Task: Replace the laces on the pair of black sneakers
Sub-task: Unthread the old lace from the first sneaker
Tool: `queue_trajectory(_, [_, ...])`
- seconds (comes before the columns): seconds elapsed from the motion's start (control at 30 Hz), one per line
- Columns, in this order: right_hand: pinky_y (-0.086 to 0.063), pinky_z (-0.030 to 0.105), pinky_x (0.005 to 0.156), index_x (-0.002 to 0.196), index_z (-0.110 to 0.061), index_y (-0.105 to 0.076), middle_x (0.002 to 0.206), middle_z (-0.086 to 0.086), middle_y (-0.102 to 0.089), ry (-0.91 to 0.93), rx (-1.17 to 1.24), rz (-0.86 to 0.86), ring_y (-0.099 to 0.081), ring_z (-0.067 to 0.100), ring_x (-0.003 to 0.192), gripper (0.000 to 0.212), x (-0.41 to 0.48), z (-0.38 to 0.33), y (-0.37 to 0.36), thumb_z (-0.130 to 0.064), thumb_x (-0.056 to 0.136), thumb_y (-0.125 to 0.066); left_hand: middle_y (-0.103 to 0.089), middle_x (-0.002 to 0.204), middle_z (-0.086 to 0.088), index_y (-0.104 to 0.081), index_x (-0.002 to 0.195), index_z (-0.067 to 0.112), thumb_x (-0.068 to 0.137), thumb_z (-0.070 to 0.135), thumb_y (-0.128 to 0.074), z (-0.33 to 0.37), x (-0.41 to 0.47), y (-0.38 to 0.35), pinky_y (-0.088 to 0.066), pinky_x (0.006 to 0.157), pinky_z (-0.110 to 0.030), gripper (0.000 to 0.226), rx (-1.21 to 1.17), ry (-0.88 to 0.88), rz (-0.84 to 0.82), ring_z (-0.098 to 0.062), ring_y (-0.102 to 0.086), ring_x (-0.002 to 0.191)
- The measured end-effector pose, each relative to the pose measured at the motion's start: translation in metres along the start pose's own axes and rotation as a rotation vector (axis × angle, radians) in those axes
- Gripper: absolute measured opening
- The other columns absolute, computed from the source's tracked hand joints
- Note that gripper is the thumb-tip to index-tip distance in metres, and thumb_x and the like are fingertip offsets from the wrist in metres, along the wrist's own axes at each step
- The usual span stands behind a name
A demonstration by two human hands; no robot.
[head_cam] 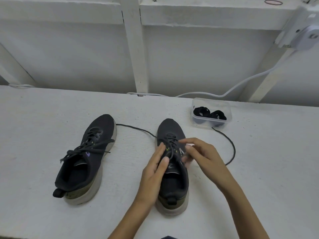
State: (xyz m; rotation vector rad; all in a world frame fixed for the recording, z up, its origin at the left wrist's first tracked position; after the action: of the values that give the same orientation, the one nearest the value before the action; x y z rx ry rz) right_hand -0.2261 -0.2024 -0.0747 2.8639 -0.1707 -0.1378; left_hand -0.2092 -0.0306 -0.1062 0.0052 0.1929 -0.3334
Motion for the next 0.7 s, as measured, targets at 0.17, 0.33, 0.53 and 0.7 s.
queue_trajectory(0.17, [-0.042, 0.023, 0.042, 0.087, -0.014, -0.078, 0.058, 0.013, -0.064, -0.178, 0.085, -0.052, -0.051, 0.018, 0.046, 0.007, -0.004, 0.007, 0.001, -0.016, 0.088, -0.071, -0.041, 0.148, 0.021, -0.044, 0.138, 0.035, 0.092, 0.042, -0.045, -0.005, -0.001, -0.004, -0.024, 0.113, -0.011, 0.046, 0.057, -0.034, -0.001, 0.012, -0.031, 0.136])
queue_trajectory(0.33, [-0.050, 0.019, 0.060, 0.080, -0.016, -0.080, 0.074, 0.001, -0.074, -0.116, 0.051, 0.025, -0.061, 0.010, 0.059, 0.002, -0.008, 0.006, -0.004, -0.016, 0.081, -0.078, -0.037, 0.148, 0.025, -0.039, 0.144, 0.029, 0.094, 0.040, -0.042, -0.007, 0.000, -0.003, -0.023, 0.108, -0.004, 0.051, 0.126, -0.070, -0.022, 0.015, -0.028, 0.136])
queue_trajectory(0.53, [-0.053, 0.027, 0.070, 0.074, -0.018, -0.073, 0.077, -0.005, -0.071, -0.058, -0.123, 0.029, -0.065, 0.013, 0.075, 0.011, 0.000, 0.006, -0.010, -0.010, 0.082, -0.072, -0.035, 0.150, 0.019, -0.037, 0.146, 0.021, 0.095, 0.035, -0.042, -0.009, 0.003, 0.001, -0.022, 0.109, -0.005, 0.053, 0.162, -0.097, -0.065, 0.015, -0.028, 0.136])
queue_trajectory(0.7, [-0.053, 0.042, 0.064, 0.075, -0.027, -0.058, 0.069, -0.006, -0.064, -0.044, -0.212, 0.130, -0.059, 0.014, 0.054, 0.014, 0.015, 0.012, -0.020, -0.019, 0.086, -0.062, -0.036, 0.149, 0.019, -0.036, 0.141, 0.030, 0.097, 0.030, -0.043, -0.010, 0.005, 0.001, -0.023, 0.110, -0.007, 0.044, 0.154, -0.101, -0.085, 0.014, -0.029, 0.136])
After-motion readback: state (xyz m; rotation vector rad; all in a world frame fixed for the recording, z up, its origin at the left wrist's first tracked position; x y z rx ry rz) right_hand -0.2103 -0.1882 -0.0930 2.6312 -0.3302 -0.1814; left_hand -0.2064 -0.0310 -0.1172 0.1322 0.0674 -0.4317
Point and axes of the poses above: each hand's wrist, its own x-axis towards the middle knuckle, its own y-axis out of the back of the hand, z = x × y, the point moved 1 cm from there along x, towards the middle knuckle
